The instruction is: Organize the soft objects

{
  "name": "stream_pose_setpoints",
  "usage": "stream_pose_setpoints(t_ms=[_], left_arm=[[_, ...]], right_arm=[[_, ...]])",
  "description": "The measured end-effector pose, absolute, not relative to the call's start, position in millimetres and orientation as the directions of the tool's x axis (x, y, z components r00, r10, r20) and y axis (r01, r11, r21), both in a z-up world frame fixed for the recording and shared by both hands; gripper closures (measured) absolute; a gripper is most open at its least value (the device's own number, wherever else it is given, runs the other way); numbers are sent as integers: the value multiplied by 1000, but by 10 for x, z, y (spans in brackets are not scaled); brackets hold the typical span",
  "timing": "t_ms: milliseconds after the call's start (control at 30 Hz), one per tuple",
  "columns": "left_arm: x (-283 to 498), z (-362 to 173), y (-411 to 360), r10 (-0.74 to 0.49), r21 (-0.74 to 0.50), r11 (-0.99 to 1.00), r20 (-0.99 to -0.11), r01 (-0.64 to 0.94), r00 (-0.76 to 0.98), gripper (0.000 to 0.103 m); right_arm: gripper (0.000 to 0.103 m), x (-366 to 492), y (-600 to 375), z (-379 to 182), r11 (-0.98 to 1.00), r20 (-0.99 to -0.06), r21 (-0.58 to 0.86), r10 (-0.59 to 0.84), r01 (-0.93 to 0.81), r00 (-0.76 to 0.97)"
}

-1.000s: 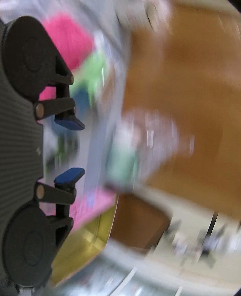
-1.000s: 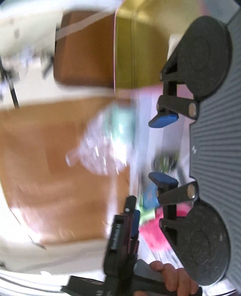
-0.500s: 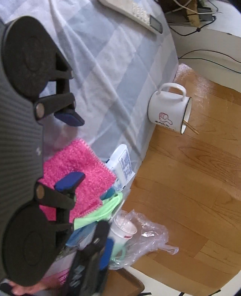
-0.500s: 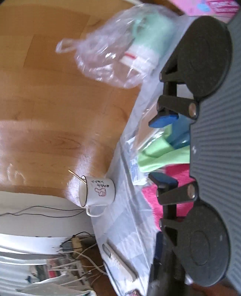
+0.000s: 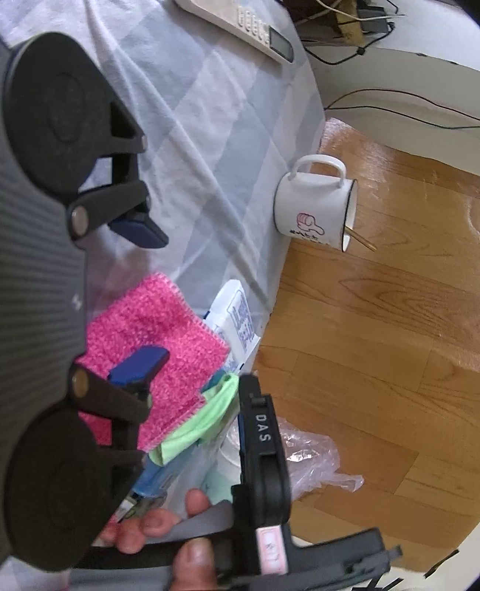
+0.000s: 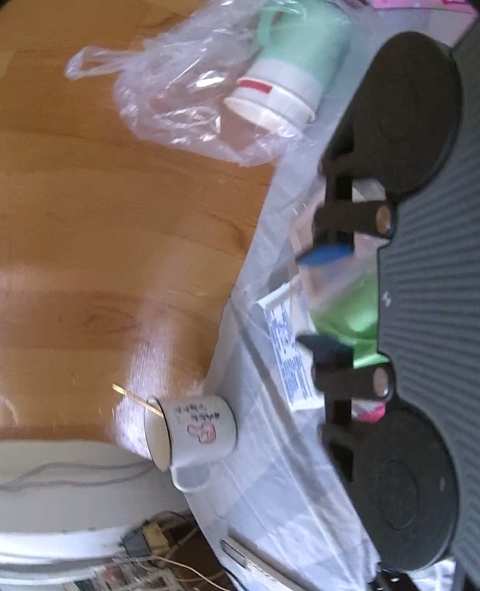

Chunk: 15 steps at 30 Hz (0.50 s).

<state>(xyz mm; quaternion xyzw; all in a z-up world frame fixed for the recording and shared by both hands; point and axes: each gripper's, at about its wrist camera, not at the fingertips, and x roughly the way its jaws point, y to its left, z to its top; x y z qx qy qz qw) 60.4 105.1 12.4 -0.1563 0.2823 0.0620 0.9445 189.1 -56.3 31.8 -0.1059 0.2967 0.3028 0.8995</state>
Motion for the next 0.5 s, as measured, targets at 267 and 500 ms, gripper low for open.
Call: stream_pose_setpoints(t_ms=[267, 500], left_arm=[[590, 130, 1073, 21, -266, 944, -544, -196, 839, 40], [603, 139, 1010, 52, -222, 953, -551, -206, 833, 38]], right_arm=[[100, 1875, -1395, 569, 873, -515, 128, 464, -470, 721], [100, 1759, -2044, 501, 917, -514, 200, 397, -344, 760]])
